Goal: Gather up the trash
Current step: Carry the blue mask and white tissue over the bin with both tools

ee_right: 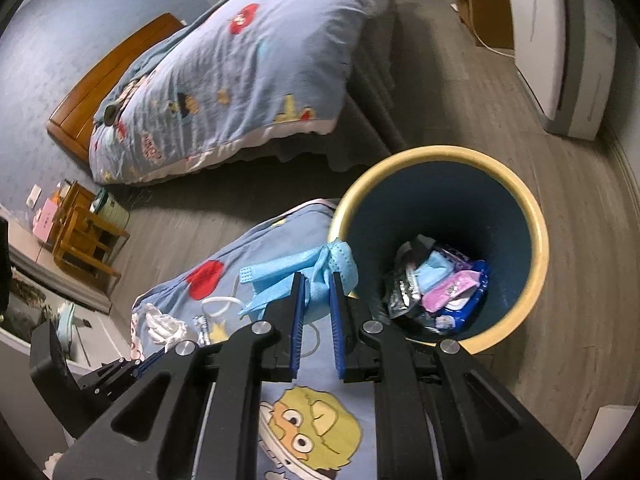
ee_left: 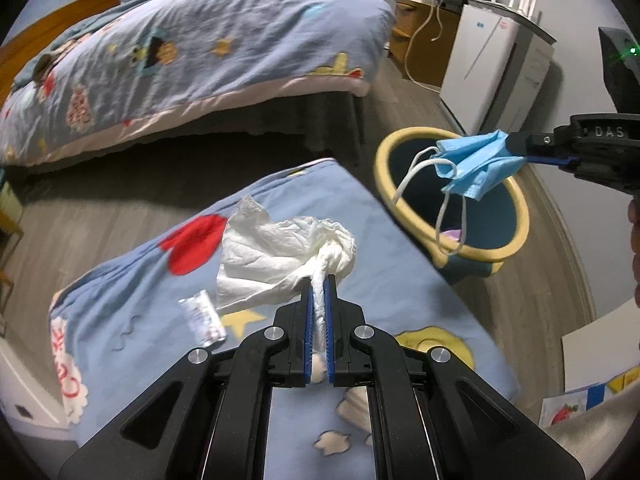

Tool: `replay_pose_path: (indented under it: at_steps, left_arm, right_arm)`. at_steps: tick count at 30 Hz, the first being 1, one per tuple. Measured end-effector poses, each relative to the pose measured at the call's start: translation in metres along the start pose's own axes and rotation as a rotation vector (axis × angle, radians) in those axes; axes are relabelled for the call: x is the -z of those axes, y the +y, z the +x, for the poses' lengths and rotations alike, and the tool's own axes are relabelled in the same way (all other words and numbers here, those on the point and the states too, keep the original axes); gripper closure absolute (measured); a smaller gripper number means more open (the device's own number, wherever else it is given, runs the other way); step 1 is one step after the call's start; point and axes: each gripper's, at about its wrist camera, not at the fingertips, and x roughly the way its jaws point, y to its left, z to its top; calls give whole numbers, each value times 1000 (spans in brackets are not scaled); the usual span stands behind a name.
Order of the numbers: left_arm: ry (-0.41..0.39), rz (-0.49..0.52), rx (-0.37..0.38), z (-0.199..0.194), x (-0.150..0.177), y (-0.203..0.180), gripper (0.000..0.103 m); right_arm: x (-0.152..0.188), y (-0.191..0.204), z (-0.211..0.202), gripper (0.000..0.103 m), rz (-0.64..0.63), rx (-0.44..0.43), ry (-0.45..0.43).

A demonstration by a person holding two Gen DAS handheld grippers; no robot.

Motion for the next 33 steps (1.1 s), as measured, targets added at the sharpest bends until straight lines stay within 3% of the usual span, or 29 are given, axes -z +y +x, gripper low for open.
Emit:
replay_pose_path:
  at_steps: [10,20,26,33]
  left_arm:
    - [-26,82,14,2,-15,-39,97]
    - [-37,101,79,19,-40,-77,97]
    - [-12,161,121,43,-56,-110,97]
    - [22,189,109,79,-69,-129,97]
  right_arm:
    - [-16,-54,-5,91,105,47,-70]
    - [-25,-94,0,91,164,145,-103]
    - [-25,-109,6,91,203,180,-93]
    - [-23,-119,1,91,230,221,-113]
